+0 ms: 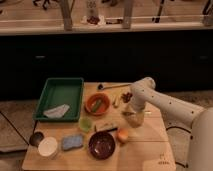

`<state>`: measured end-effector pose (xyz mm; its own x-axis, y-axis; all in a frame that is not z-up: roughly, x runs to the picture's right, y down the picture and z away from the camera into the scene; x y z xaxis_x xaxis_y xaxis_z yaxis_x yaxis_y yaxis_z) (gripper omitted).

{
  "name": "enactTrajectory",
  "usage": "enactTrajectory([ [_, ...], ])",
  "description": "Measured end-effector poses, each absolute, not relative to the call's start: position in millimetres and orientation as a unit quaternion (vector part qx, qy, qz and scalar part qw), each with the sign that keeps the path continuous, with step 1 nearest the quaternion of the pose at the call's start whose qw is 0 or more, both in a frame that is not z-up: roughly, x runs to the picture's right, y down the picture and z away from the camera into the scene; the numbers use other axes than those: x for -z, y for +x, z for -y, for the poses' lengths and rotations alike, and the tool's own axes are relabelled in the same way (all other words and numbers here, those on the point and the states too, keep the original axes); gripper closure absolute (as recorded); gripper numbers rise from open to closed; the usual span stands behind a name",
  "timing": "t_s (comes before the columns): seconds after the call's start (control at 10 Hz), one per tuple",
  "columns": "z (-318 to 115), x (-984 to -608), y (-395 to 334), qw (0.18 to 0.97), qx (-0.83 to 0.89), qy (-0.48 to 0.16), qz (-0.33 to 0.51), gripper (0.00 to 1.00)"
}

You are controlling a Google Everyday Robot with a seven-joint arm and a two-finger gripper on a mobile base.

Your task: Place fork in table surface

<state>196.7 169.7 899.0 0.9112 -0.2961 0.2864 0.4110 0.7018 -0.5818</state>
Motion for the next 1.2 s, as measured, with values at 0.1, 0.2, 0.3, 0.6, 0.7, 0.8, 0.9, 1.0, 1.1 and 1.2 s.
enactTrajectory([
  [0.1, -172, -899, 198, 0.918, 0.193, -0.336, 0.087, 0.37],
  [0.2, -173, -898, 200, 0.917, 0.191, -0.338, 0.089, 0.45],
  [0.3, -175, -897, 202, 0.916, 0.19, -0.341, 0.09, 0.55],
  [0.6, -170, -896, 202, 0.918, 0.191, -0.336, 0.09, 0.84],
  [0.7, -171, -893, 203, 0.917, 0.192, -0.339, 0.089, 0.95],
  [0.8, -172, -892, 205, 0.916, 0.191, -0.341, 0.088, 0.97],
  [0.9, -172, -892, 206, 0.916, 0.19, -0.342, 0.088, 0.97],
  [1.0, -171, -888, 207, 0.916, 0.193, -0.34, 0.087, 0.97],
  [1.1, -164, -879, 210, 0.918, 0.197, -0.334, 0.084, 0.97],
  [1.2, -157, -871, 213, 0.92, 0.199, -0.328, 0.082, 0.97],
])
